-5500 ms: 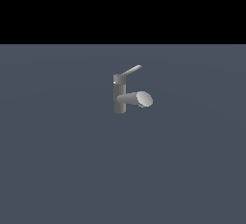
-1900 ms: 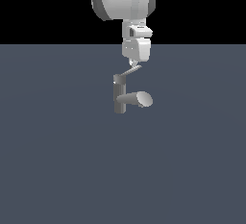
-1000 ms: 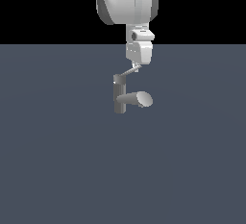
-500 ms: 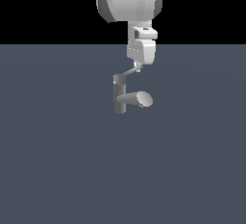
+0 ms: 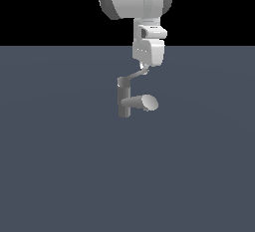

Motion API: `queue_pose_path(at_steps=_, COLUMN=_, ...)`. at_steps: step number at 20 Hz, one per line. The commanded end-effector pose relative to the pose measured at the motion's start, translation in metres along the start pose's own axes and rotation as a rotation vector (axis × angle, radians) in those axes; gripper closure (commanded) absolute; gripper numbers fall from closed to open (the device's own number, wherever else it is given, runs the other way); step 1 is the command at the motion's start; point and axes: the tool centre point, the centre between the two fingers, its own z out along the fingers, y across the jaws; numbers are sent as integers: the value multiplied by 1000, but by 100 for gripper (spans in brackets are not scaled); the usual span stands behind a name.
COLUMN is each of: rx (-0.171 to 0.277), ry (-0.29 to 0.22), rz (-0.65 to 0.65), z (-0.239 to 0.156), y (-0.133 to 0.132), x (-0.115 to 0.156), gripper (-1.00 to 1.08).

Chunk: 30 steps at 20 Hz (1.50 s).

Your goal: Turn on the faucet by rotating a designated handle.

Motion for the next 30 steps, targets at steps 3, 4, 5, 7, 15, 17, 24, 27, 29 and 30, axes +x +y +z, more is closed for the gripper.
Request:
queue_pose_path(at_steps=3, rx=-27, ry=-5, rz=14, z=11, y=21, x=8, gripper=108)
queue_pose_path(at_steps=4, rx=3, ry=1, rz=-2, z=-2, y=7, x=0, gripper=108)
queue_pose_path(at_steps=5, rx=1, ry=1, rz=-1, z=-1, y=9, x=-1, gripper=108)
queue_pose_path(at_steps=7, rx=-1, ry=0, rz=0, z=0, y=15, x=-4, gripper=108)
queue_pose_path(at_steps=15, rx=-10, ry=-1, rz=5, z=3, y=37, x=-16, gripper=108)
queue_pose_path(at_steps=17, rx=-12, ry=-2, rz=6, z=4, y=42, x=-19, gripper=108)
queue_pose_path(at_steps=24, rx=-20, ry=-4, rz=11, z=7, y=63, x=-30, gripper=108)
queue_pose_path(at_steps=27, rx=-24, ry=-5, rz=13, z=9, y=72, x=-35, gripper=108)
queue_pose_path(at_steps=29, rx=-27, ry=-5, rz=14, z=10, y=78, x=-38, gripper=108)
queue_pose_path(at_steps=30, rx=-27, ry=-5, rz=14, z=10, y=78, x=-38, gripper=108)
